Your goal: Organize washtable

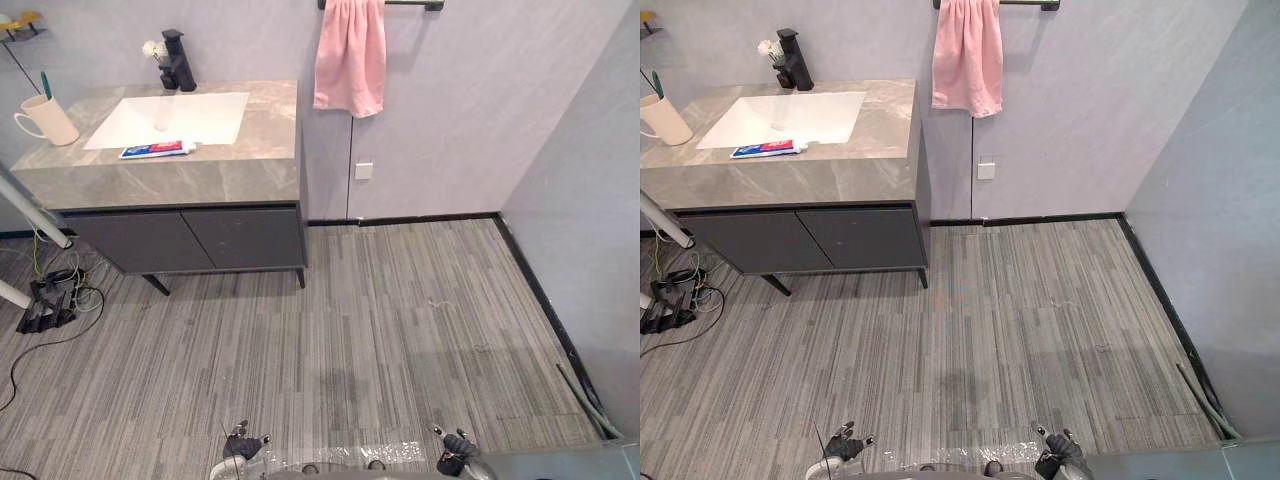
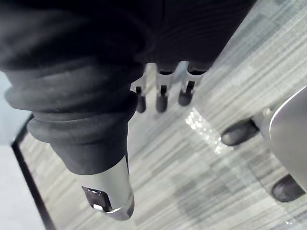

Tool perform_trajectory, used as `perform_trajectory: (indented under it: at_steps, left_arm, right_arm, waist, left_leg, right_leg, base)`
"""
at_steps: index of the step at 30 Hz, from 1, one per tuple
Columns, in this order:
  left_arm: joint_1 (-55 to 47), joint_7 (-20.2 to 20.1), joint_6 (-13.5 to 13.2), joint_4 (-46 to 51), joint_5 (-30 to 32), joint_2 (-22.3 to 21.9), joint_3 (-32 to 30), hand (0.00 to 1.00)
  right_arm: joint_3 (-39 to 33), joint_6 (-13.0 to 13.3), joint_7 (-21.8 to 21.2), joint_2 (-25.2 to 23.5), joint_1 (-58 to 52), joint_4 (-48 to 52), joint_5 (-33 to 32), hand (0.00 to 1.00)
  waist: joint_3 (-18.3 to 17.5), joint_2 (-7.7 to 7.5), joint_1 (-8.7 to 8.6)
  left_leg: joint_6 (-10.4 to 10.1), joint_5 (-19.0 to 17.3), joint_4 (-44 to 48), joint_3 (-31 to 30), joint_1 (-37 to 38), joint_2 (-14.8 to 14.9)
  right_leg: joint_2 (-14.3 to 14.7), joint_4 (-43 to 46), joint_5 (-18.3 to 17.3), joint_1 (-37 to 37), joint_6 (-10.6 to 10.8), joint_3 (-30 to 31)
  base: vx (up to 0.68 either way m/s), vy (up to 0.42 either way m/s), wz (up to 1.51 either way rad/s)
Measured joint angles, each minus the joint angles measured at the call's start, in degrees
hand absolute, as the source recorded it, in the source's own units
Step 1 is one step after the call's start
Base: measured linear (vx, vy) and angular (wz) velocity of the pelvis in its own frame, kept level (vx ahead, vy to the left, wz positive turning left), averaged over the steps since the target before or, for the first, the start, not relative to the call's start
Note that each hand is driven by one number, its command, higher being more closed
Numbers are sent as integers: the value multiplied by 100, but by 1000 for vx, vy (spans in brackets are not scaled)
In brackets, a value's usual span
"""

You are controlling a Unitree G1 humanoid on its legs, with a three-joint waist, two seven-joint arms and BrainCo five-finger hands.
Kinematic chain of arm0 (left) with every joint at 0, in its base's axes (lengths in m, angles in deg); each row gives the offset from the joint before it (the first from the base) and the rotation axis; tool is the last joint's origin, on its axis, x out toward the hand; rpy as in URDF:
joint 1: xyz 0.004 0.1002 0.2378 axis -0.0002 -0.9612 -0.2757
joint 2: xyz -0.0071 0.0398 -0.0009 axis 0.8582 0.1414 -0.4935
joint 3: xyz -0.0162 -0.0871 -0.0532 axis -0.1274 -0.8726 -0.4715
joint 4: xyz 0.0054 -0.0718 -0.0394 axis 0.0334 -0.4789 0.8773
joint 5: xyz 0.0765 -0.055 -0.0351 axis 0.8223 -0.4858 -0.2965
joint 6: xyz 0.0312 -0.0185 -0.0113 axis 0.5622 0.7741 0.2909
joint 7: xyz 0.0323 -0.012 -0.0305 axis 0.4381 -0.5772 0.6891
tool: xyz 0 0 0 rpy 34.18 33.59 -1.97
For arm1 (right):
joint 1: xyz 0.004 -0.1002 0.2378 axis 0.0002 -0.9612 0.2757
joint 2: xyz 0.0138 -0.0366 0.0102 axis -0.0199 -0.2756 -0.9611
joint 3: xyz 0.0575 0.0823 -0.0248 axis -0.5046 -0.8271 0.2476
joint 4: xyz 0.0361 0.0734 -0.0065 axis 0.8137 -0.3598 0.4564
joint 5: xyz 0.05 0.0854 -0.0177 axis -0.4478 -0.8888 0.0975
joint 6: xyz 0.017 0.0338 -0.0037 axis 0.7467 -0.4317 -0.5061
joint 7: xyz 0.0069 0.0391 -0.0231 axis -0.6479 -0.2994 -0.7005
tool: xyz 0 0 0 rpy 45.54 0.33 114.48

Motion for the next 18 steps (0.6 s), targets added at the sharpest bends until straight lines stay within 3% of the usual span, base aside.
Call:
perform_trajectory:
  at_steps: [18]
  left_arm:
    - [24,12,50,-6,183,-2,-44,0]
  right_arm:
    - [-131,-38,1,-1,73,-177,136,0]
  waist:
    - [-6,-29,1]
  left_leg:
    - [-2,-2,-48,12,47,0]
  right_leg:
    - [3,-74,6,58,6,-7]
  base:
    - [-21,-32,0]
